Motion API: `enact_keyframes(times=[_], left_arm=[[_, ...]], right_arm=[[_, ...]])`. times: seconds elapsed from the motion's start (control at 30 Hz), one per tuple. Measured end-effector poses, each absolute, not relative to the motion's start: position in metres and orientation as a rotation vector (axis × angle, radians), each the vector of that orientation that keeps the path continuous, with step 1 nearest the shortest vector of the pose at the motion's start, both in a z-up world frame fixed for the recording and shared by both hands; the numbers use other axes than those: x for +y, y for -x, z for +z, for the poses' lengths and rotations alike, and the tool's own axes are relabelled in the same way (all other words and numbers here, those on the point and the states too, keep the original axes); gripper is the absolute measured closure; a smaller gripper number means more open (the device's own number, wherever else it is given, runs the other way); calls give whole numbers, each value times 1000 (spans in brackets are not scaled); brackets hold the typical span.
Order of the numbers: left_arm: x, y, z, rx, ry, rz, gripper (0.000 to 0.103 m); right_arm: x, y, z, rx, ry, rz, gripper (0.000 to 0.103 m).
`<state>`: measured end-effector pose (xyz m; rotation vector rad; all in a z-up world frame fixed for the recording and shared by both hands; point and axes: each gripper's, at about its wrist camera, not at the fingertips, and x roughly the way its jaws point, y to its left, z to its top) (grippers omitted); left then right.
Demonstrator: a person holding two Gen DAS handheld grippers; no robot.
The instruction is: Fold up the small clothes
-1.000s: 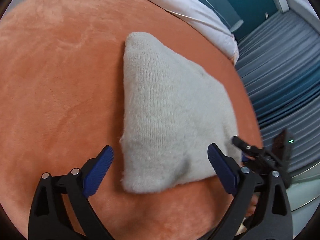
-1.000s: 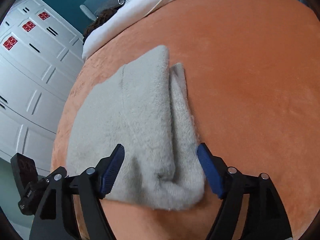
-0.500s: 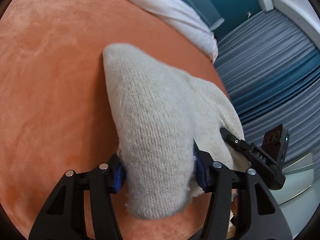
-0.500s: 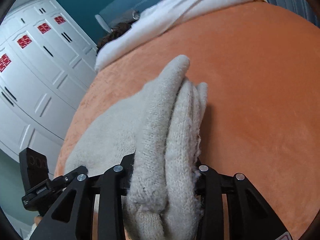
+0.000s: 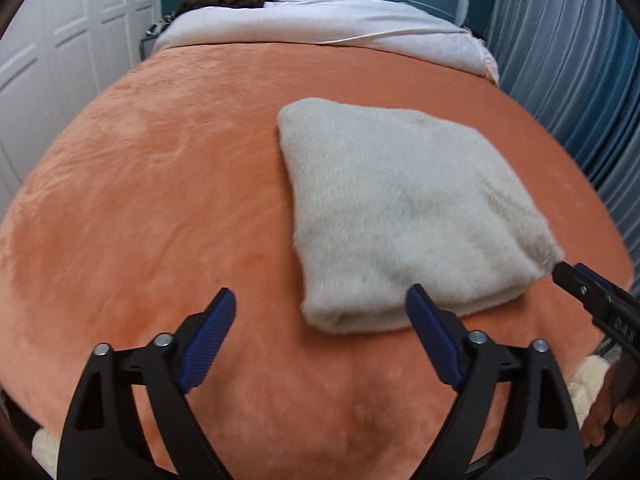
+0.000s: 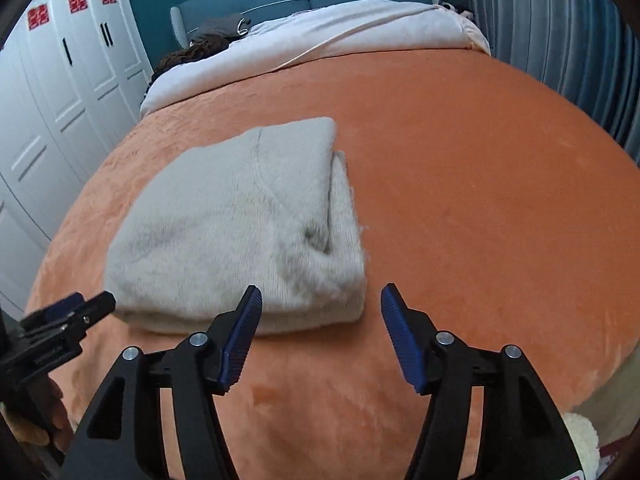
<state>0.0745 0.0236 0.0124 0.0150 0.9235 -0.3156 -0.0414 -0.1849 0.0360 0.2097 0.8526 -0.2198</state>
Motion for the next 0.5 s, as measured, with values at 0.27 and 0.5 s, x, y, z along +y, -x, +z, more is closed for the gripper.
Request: enact_keyframes(times=[0.27, 0.5], left_arm=[[31, -25, -32, 955, -21, -237, 12], [23, -7, -53, 888, -71, -232, 7]], right_arm=[[-174, 70, -6, 877, -262, -266, 35], [-169, 73, -37, 859, -198, -265, 30]])
